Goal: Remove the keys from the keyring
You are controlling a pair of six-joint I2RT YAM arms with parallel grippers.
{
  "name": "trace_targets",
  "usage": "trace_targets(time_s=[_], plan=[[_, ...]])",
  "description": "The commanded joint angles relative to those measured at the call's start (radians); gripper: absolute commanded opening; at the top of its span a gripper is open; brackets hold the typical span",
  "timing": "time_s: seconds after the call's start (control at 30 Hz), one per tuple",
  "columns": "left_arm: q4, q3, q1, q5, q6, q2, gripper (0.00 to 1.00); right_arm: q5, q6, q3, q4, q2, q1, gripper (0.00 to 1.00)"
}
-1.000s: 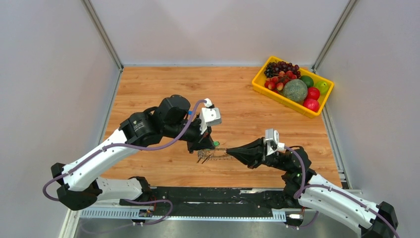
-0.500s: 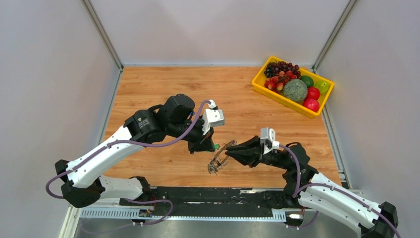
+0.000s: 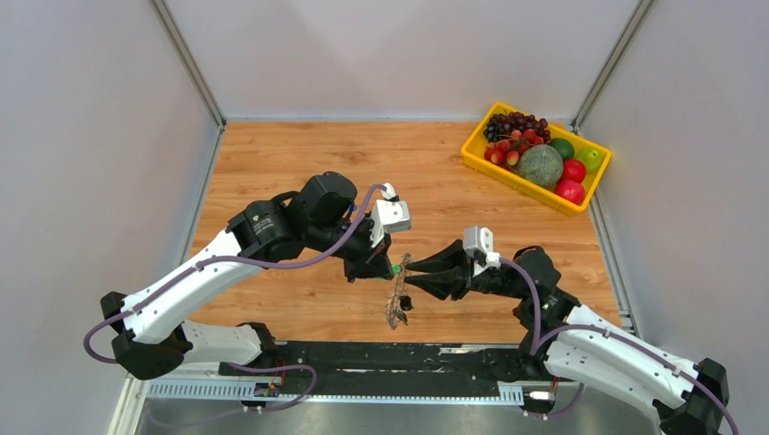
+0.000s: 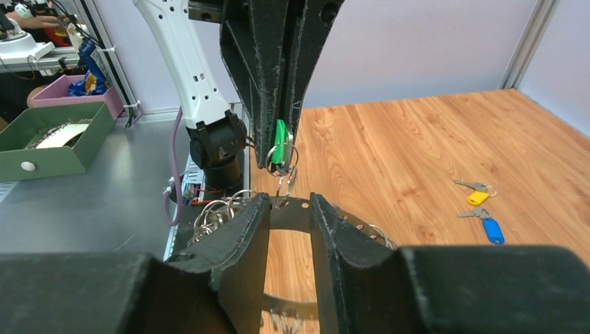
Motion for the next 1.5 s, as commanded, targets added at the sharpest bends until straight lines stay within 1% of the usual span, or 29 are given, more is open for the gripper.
trace_targets(time_s=[0.0, 0.27, 0.7, 0.73, 0.9, 1.0, 1.03, 1.2, 1.37, 1.47], plan=[[0.03, 0.049, -0.001, 0.035, 0.014, -0.015, 0.0, -0.034, -0.024, 0.057, -0.003, 0.024, 0.001, 0.33], [0.031, 0.049, 0.0, 0.033, 0.017, -0.015, 0.0, -0.049, -0.016, 0.061, 0.008, 0.038, 0.004, 0.4], [0.033, 0.054, -0.002, 0.035, 0.015, -0.008, 0.0, -0.058, -0.008, 0.085, 0.029, 0.074, 0.016, 0.4], [0.033, 0.055, -0.001, 0.036, 0.015, -0.007, 0.0, -0.059, -0.011, 0.085, 0.029, 0.075, 0.017, 0.39], [0.032, 0.053, -0.001, 0.037, 0.017, -0.009, 0.0, -0.046, -0.017, 0.087, 0.015, 0.071, 0.018, 0.12], [0.031, 0.052, 0.0, 0.037, 0.017, -0.011, 0.0, -0.038, -0.02, 0.085, 0.01, 0.063, 0.018, 0.01], [0.03, 0.051, -0.001, 0.036, 0.017, -0.012, 0.0, -0.035, -0.022, 0.085, 0.008, 0.061, 0.017, 0.0], [0.029, 0.044, 0.0, 0.028, 0.016, -0.023, 0.0, 0.036, -0.011, 0.064, 0.005, 0.025, 0.018, 0.0], [0.028, 0.028, -0.001, 0.015, 0.02, -0.038, 0.0, 0.101, 0.066, -0.005, 0.093, -0.03, 0.017, 0.0], [0.031, 0.021, -0.001, 0.013, 0.019, -0.043, 0.0, 0.114, 0.126, -0.059, 0.181, -0.055, 0.017, 0.0]])
